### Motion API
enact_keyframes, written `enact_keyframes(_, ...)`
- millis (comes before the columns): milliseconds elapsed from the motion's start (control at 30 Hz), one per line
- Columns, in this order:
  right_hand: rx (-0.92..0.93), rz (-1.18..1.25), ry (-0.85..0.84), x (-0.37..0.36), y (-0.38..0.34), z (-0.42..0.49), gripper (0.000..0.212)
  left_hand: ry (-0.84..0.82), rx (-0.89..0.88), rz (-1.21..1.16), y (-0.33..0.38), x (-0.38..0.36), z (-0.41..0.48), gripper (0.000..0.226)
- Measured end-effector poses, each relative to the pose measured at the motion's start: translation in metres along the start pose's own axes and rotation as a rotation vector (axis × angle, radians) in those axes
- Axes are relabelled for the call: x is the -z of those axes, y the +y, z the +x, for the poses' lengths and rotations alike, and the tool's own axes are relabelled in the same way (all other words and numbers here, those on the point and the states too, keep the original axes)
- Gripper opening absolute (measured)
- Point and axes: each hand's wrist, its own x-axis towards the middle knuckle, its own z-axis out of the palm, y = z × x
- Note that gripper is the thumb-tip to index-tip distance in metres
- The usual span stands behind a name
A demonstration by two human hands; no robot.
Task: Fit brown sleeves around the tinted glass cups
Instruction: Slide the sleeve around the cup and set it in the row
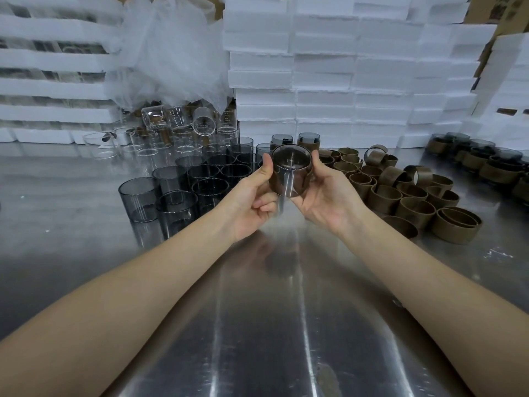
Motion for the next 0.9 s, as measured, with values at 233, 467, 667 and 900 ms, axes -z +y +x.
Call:
enact_keyframes(233, 0.161, -0.244, -0.052, 0.009, 0.003, 0.001, 0.044, 0.052, -0.18, 0.414, -0.011, 0.002, 0.0, 0.054)
enact_keyframes(467, 0.228, -0.246, 0.027, 0.012, 0.001, 0.001, 0.041, 0.007, -0.323, 0.601, -0.02, 0.003, -0.001, 0.082)
enact_keyframes(667, 0.08, -0.264, 0.002, 0.014, 0.009, 0.003, 0.041, 0.064, -0.529, 0.711, -0.021, -0.001, -0.005, 0.074)
enact_keyframes(900, 0.033, -0.246, -0.002, 0.014, 0.01, 0.004, 0.048, 0.106, -0.482, 0.675, -0.021, 0.001, -0.004, 0.08)
